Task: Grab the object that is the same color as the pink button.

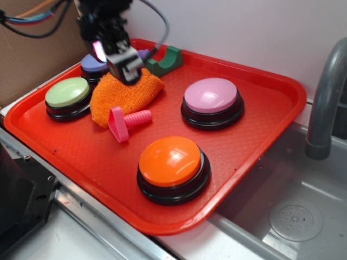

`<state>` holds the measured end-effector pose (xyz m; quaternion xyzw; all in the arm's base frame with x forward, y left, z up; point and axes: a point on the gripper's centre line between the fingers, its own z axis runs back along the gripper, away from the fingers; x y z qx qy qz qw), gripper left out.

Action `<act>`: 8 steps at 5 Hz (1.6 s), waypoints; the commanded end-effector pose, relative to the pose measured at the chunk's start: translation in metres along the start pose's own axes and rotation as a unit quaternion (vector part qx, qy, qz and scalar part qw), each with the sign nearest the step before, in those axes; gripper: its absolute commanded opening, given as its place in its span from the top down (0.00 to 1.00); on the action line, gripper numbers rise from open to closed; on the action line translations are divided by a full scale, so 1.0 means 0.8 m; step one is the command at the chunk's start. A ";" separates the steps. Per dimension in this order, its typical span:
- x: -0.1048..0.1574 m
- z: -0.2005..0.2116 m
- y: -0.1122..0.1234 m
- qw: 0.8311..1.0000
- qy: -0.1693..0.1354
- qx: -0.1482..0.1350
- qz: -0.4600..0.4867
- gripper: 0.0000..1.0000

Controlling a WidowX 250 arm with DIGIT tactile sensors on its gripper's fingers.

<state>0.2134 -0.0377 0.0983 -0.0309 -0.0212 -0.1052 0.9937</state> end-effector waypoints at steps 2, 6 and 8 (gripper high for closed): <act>0.005 -0.063 0.015 1.000 0.006 0.014 0.024 0.00; -0.002 -0.089 0.031 0.998 0.028 0.019 0.053 1.00; 0.000 -0.090 0.031 0.997 0.042 0.028 0.059 1.00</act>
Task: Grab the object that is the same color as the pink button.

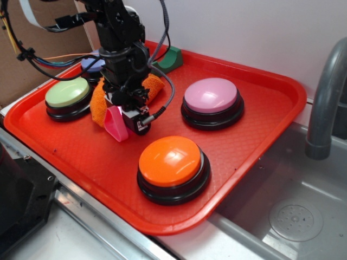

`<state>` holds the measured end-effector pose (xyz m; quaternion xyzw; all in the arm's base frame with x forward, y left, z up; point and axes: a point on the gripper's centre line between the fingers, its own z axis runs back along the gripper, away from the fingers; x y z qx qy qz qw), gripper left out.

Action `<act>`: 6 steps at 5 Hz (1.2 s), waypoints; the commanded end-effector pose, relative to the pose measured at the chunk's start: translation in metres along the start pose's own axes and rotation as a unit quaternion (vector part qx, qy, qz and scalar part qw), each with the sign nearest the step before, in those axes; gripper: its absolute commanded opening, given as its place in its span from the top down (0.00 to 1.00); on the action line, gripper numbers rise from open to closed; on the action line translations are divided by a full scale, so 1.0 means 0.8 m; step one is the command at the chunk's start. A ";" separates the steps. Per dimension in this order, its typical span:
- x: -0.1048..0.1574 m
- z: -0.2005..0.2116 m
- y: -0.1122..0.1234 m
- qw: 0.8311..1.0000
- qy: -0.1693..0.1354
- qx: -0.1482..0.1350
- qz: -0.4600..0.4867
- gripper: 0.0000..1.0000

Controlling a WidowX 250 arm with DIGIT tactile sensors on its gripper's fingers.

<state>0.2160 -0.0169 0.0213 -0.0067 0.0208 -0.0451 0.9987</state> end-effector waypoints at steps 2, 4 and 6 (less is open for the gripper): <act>0.012 0.081 -0.003 0.999 -0.031 0.003 0.043 1.00; 0.004 0.194 0.007 0.994 -0.084 0.010 0.068 1.00; -0.002 0.217 0.018 0.993 -0.068 0.005 0.095 1.00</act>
